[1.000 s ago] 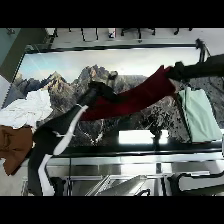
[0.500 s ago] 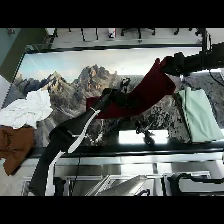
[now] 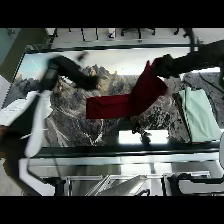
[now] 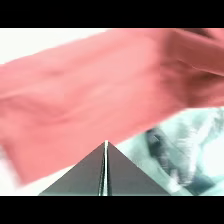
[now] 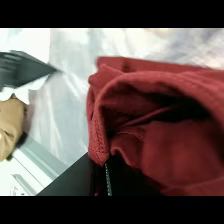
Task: Fold the shirts.
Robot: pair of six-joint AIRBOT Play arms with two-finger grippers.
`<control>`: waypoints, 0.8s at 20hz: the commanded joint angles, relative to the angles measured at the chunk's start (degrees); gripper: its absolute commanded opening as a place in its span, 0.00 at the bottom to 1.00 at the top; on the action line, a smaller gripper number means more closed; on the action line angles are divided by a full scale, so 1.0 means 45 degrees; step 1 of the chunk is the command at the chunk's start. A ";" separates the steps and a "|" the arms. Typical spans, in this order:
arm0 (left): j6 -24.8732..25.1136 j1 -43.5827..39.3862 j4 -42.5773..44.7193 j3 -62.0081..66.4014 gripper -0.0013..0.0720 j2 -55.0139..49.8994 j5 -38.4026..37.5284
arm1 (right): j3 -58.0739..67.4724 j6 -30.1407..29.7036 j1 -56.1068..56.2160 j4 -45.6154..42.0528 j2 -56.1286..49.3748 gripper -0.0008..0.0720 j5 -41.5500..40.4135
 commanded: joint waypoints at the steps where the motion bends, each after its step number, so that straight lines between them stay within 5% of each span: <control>1: 0.0121 0.2982 0.0835 -0.0976 0.04 0.3317 0.1146 | -0.0010 0.0170 0.2807 0.0039 -0.0855 0.04 0.2929; 4: 0.0160 0.4663 0.0845 -0.2506 0.04 0.5503 0.0942 | -0.0005 0.0160 0.6523 0.0015 -0.3172 0.04 0.6868; 5: 0.0364 0.5017 0.0845 -0.3133 0.04 0.6101 0.0777 | 0.0000 0.0160 0.7791 0.0019 -0.4289 0.15 0.8505; 6: 0.0457 0.5251 0.0845 -0.3716 0.04 0.6572 0.0631 | 0.0010 0.0170 0.8733 0.0029 -0.5221 0.45 0.9763; 7: 0.0520 0.5401 0.0840 -0.4483 0.04 0.7111 0.0340 | 0.0053 0.0175 0.9491 0.0117 -0.6033 0.60 1.0462; 11: 0.0903 0.5435 0.0831 -0.7465 0.04 0.9029 -0.1355 | 0.0165 0.0160 0.8680 -0.0641 -0.6110 0.65 0.8519; 13: 0.1049 0.5435 0.0840 -0.8412 0.04 0.9646 -0.1812 | 0.0165 0.0160 0.6824 -0.0670 -0.5149 0.88 0.6484; 16: 0.1059 0.5440 0.0845 -0.9287 0.04 1.0224 -0.2302 | 0.0165 0.0170 0.3725 -0.0952 -0.3803 0.89 0.3886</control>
